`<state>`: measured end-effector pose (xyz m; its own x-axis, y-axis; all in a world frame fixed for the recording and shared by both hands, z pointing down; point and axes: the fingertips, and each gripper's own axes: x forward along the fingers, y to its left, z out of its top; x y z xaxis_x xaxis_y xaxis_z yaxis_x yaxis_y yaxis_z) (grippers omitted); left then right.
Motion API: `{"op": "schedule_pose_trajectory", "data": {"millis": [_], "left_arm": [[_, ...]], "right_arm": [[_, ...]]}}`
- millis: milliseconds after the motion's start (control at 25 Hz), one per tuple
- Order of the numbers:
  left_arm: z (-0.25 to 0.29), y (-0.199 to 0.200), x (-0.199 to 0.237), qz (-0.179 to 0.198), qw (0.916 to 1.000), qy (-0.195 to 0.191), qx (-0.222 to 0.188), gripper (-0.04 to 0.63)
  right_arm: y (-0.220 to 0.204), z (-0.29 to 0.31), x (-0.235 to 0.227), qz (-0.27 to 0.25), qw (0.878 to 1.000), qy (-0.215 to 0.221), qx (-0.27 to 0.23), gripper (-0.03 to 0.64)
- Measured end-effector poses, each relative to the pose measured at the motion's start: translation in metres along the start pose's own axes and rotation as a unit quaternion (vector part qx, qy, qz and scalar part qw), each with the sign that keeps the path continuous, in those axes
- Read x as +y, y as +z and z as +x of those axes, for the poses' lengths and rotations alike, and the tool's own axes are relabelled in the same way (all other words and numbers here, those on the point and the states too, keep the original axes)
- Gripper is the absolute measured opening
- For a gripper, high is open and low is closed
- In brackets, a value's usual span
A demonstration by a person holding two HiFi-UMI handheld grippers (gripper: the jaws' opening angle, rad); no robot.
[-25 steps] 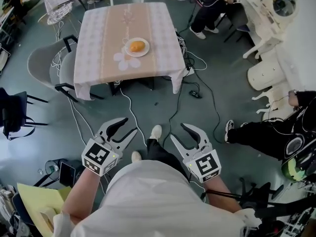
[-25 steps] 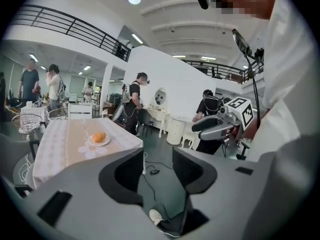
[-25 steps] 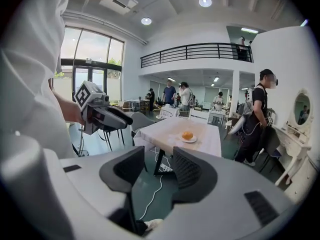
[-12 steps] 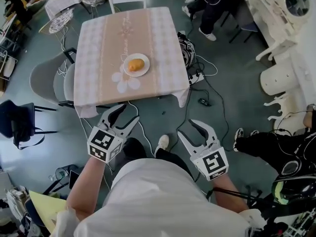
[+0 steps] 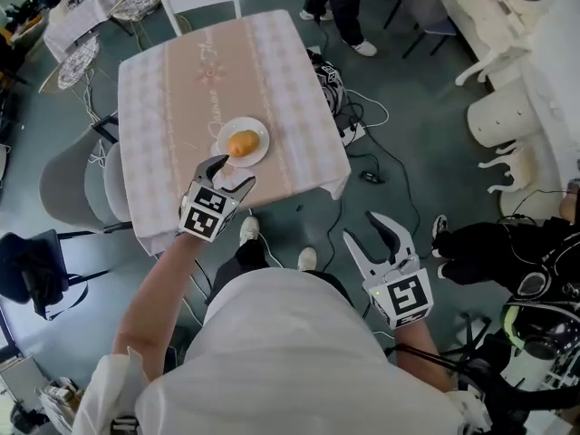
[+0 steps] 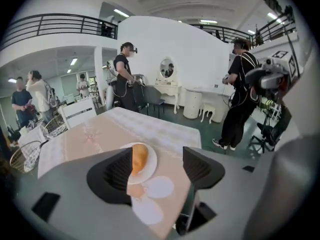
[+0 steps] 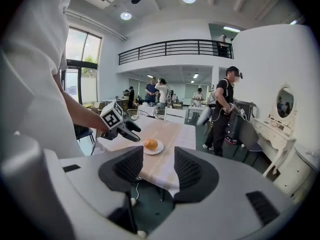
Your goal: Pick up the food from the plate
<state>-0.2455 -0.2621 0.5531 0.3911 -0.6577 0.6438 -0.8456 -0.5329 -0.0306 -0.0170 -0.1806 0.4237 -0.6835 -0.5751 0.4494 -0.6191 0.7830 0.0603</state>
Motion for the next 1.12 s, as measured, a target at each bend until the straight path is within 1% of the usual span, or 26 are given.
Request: {"op": "schedule_pose_trajectory", "data": {"millis": [120, 240, 400, 520, 680, 840, 960, 1120], "left_arm": [[0.039, -0.015, 0.028, 0.038, 0.9983, -0.013, 0.043, 0.325], [0.075, -0.029, 0.047, 0.074, 0.994, -0.025, 0.077, 0.361], [0.111, -0.044, 0.052, 0.13, 0.9858, -0.041, 0.099, 0.376], [0.127, -0.051, 0.059, 0.155, 0.9807, -0.04, 0.112, 0.376], [0.137, -0.054, 0.063, 0.169, 0.9771, -0.052, 0.118, 0.368], [0.133, -0.049, 0.066, 0.165, 0.9783, -0.06, 0.111, 0.365], [0.126, -0.044, 0.066, 0.163, 0.9792, -0.057, 0.107, 0.364], [0.112, -0.037, 0.065, 0.148, 0.9826, -0.048, 0.102, 0.364]], "right_arm": [[0.014, 0.016, -0.004, 0.016, 0.999, -0.031, 0.003, 0.192], [0.018, 0.029, -0.004, 0.029, 0.998, -0.059, 0.018, 0.192], [0.012, 0.035, 0.001, 0.058, 0.992, -0.1, 0.041, 0.192], [0.01, 0.038, 0.001, 0.073, 0.988, -0.123, 0.049, 0.192], [0.006, 0.035, 0.0, 0.09, 0.983, -0.146, 0.059, 0.192], [0.008, 0.033, 0.001, 0.092, 0.982, -0.156, 0.058, 0.192], [0.01, 0.03, 0.0, 0.088, 0.983, -0.155, 0.054, 0.192], [0.009, 0.028, 0.0, 0.083, 0.986, -0.141, 0.044, 0.192]]}}
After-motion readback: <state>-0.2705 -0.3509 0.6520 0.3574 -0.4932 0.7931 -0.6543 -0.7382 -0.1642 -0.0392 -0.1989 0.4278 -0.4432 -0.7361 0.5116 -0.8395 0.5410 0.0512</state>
